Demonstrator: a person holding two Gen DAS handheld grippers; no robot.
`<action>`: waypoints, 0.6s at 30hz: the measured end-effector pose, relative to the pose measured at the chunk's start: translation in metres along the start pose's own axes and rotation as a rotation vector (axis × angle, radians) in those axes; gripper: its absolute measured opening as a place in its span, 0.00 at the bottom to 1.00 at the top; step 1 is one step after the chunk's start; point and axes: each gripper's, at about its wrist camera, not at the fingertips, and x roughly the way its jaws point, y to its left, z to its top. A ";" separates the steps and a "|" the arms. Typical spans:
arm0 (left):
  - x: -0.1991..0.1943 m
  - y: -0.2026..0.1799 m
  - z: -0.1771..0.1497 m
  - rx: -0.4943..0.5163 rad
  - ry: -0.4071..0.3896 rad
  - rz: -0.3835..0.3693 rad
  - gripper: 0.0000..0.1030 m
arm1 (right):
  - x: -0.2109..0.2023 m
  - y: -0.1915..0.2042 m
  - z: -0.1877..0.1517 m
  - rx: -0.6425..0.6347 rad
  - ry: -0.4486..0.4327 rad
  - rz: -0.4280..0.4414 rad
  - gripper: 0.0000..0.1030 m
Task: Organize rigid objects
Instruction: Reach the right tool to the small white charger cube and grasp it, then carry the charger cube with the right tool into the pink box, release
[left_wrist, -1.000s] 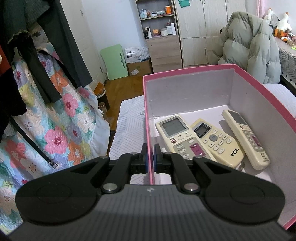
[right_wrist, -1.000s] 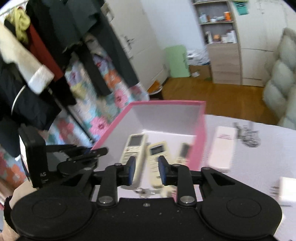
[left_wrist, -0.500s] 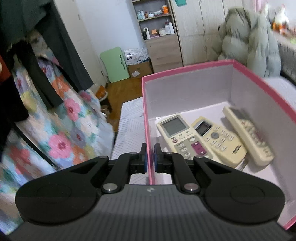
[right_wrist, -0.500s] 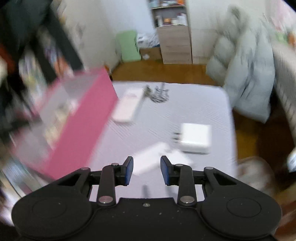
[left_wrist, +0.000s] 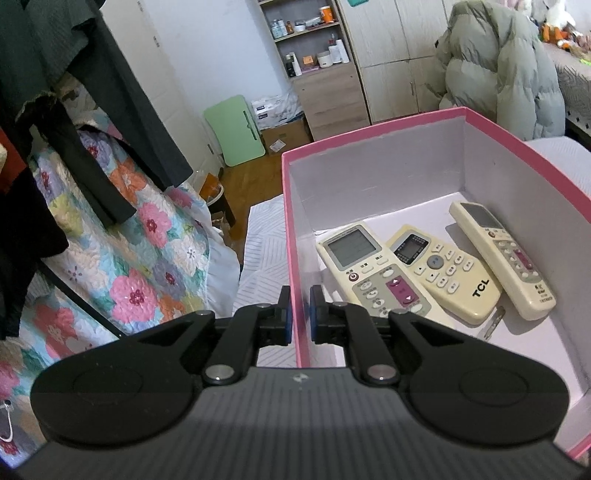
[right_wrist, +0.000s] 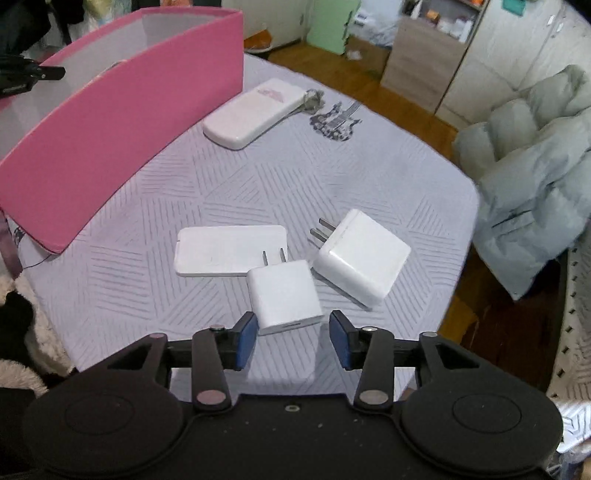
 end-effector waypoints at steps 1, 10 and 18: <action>0.000 0.000 0.000 0.000 0.000 0.000 0.07 | 0.003 -0.003 0.003 0.003 0.002 0.025 0.49; -0.001 0.001 -0.002 -0.004 -0.001 -0.007 0.07 | 0.016 0.002 0.010 0.026 0.006 0.043 0.48; -0.001 0.003 -0.003 -0.004 -0.003 -0.004 0.07 | -0.005 0.007 0.009 0.056 -0.041 0.009 0.47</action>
